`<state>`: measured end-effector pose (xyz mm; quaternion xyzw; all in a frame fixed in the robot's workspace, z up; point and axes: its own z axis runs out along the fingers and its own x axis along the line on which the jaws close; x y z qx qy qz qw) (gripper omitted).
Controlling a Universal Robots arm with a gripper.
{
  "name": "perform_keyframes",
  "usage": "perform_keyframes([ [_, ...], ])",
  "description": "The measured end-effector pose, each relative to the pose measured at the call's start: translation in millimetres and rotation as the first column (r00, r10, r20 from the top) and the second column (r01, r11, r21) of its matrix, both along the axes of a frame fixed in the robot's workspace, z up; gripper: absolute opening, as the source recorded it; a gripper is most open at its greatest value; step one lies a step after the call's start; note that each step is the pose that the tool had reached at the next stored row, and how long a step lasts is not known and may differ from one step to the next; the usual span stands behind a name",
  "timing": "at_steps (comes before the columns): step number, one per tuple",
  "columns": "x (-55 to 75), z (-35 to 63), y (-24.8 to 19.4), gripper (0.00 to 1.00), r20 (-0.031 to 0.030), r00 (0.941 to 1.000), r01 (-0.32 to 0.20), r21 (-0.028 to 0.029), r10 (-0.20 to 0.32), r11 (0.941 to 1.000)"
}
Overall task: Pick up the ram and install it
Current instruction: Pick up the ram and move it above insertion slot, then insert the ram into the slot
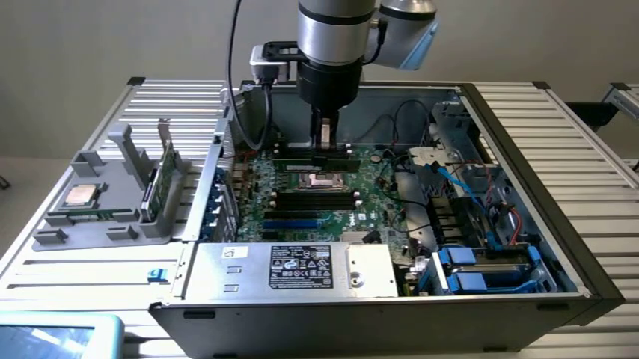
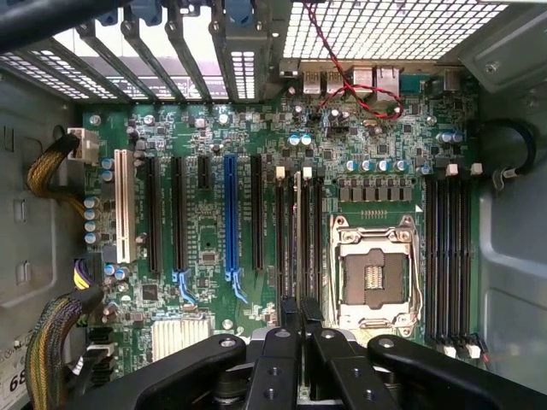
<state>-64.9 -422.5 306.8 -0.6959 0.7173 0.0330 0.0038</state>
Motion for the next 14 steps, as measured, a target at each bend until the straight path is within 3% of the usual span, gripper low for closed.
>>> perform_keyframes([
  [14, 0.0, -0.9, 0.5, 0.11, 0.0, 1.0, 0.0, -0.0009, 0.0, 1.0],
])
